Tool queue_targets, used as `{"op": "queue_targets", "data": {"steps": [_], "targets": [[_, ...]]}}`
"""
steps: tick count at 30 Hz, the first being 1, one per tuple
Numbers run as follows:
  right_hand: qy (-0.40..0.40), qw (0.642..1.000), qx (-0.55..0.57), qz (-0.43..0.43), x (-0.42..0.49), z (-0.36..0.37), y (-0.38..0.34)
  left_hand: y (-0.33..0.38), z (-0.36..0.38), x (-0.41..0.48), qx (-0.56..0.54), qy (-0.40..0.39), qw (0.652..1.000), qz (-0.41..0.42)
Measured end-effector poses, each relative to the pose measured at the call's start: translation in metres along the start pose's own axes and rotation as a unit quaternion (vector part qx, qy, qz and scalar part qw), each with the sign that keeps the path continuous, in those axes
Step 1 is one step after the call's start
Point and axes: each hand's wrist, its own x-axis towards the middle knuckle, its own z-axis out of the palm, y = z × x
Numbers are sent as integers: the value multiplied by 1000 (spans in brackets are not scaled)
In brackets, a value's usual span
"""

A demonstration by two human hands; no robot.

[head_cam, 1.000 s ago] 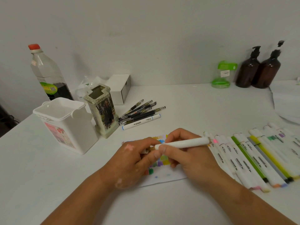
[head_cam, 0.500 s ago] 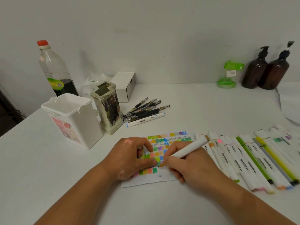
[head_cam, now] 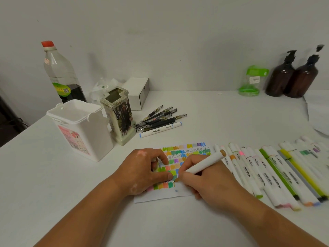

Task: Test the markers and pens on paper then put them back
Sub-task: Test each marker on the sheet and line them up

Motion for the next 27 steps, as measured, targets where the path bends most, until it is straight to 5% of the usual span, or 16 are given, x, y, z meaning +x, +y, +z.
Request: {"op": "queue_targets", "data": {"steps": [22,27], "targets": [[13,1000,-20,-6,0,0,1,-4,2,2,-1,-5,1000,-13],[80,982,173,-8,4,-7,2,-2,0,2,-73,32,996,-33]]}}
